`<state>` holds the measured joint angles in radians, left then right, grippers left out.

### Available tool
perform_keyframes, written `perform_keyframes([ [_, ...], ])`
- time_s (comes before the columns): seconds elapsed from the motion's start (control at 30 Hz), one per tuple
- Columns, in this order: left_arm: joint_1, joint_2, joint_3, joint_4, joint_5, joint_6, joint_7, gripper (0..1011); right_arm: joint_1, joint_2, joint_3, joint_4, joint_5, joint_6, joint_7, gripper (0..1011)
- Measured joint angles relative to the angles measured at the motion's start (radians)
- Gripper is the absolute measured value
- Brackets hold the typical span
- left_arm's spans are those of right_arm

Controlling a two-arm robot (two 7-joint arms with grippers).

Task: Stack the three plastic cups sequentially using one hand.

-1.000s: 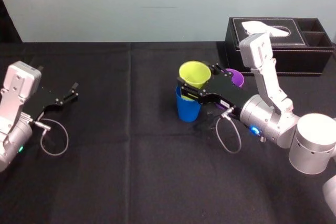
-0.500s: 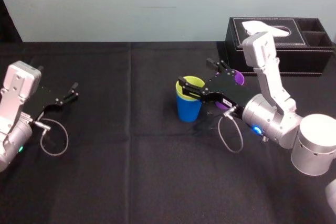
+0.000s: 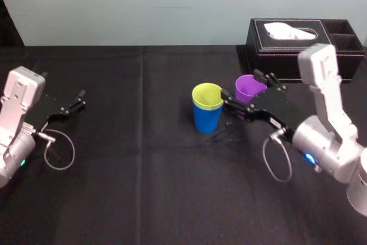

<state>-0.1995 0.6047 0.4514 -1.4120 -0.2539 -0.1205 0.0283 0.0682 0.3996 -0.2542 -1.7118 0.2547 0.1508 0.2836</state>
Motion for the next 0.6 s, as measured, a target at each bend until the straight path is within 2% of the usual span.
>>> perform_keyframes([
  [0.17,0.000,0.000,0.000,0.000,0.000,0.000,0.000,1011,-0.069,0.010,0.039,-0.024,0.006,0.005,-0.024,1003],
  [0.33,0.000,0.000,0.000,0.000,0.000,0.000,0.000,1012,-0.106,0.002,0.070,-0.018,0.000,0.006,-0.052,1003],
  [0.6,0.000,0.000,0.000,0.000,0.000,0.000,0.000,1011,-0.095,-0.018,0.087,0.059,-0.016,0.008,-0.054,1002],
])
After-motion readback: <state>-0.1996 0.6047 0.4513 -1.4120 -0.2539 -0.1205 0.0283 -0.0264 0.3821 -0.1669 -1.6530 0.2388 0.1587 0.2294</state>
